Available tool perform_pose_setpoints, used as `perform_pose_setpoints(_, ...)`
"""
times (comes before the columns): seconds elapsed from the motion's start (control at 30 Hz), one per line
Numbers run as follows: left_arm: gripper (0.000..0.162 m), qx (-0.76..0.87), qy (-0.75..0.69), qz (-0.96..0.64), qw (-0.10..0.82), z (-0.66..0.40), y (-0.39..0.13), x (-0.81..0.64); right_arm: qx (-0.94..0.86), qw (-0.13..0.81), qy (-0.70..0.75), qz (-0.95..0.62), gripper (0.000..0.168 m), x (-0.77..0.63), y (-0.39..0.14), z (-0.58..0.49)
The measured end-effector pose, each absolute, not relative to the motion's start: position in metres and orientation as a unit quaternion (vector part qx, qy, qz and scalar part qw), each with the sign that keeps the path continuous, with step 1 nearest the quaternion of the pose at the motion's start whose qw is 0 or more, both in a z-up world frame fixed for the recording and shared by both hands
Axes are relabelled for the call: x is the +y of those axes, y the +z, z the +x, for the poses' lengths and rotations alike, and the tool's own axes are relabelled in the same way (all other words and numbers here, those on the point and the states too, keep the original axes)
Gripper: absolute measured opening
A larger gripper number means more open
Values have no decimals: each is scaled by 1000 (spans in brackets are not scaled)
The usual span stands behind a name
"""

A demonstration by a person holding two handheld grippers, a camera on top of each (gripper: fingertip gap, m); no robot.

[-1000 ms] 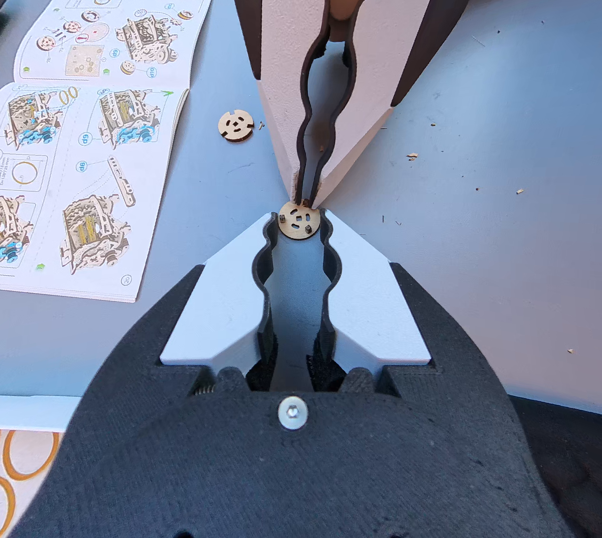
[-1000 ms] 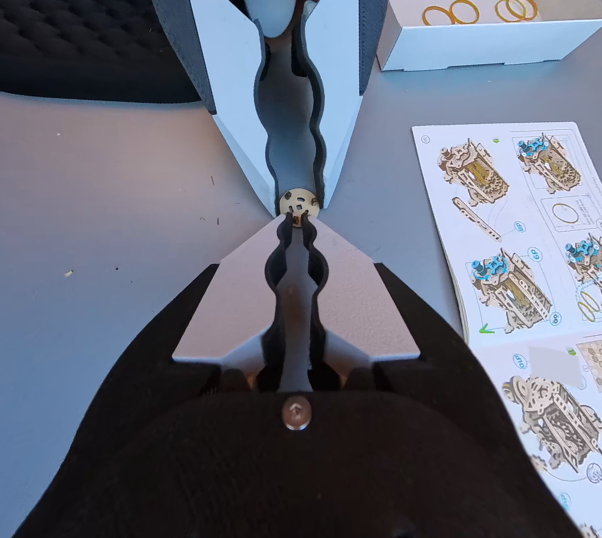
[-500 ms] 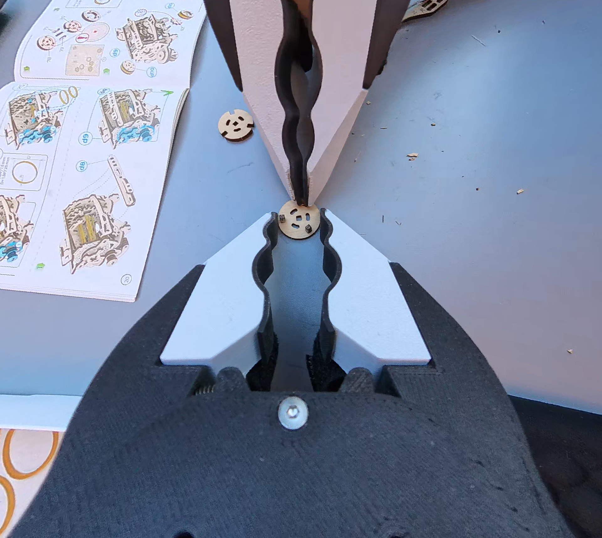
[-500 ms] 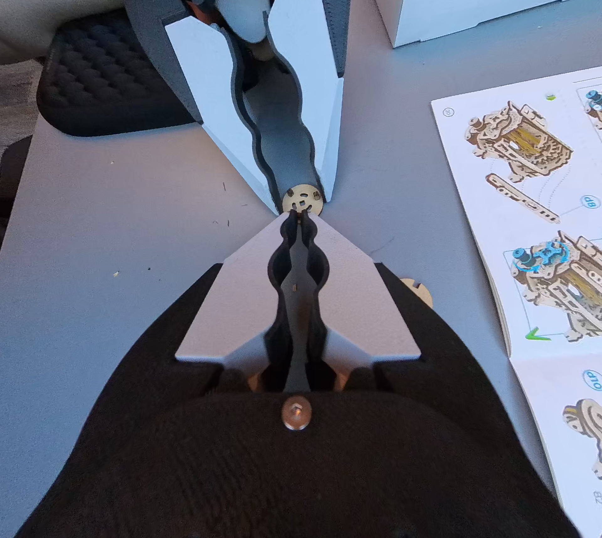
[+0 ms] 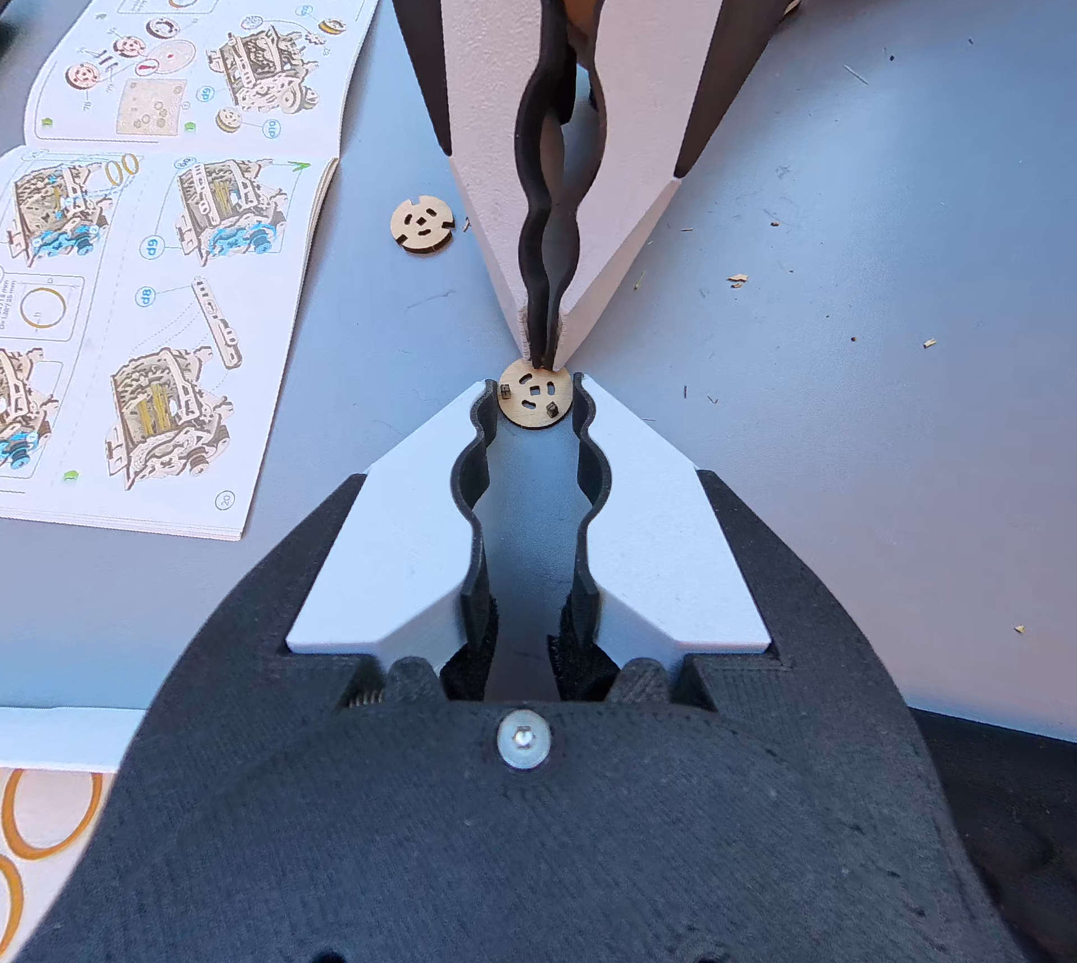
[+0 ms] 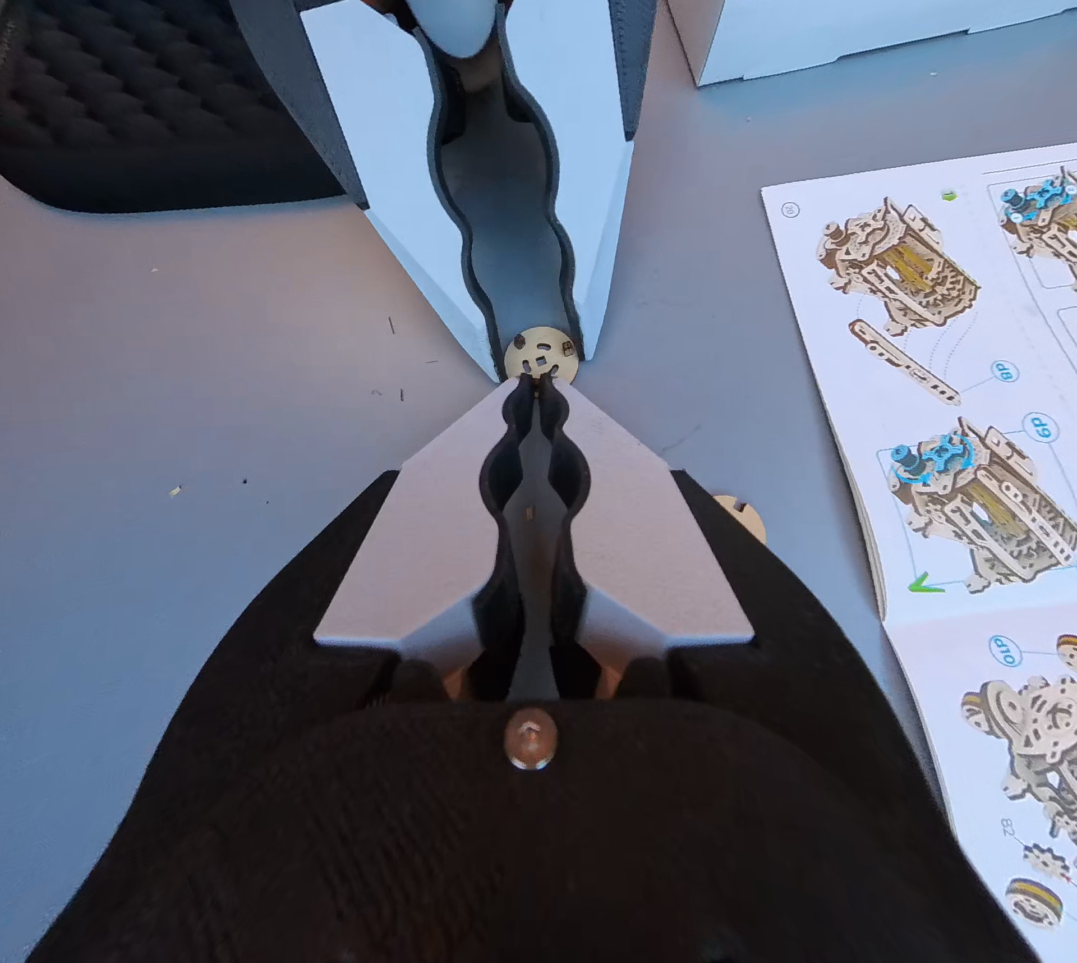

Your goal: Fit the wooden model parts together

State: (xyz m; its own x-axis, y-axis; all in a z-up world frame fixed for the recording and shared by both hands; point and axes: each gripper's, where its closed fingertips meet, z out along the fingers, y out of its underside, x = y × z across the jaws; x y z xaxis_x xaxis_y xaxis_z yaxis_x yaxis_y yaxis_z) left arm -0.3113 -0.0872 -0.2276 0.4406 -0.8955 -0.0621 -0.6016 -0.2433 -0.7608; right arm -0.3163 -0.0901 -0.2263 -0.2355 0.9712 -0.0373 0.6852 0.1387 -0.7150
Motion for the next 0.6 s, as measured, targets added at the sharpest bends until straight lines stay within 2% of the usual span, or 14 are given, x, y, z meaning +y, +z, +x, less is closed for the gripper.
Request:
perform_pose_setpoints(0.03,24,490,-198,-763,371,-311,-228,-87,-716,219,323,-579,2,-90,-226,-316)
perform_pose_setpoints(0.37,25,490,-199,-763,372,-311,-228,-87,-695,198,370,-584,3,-89,-224,-315)
perform_pose_setpoints(0.6,25,491,-199,-762,372,-311,-228,-87,-702,255,364,-557,7,-83,-203,-314)
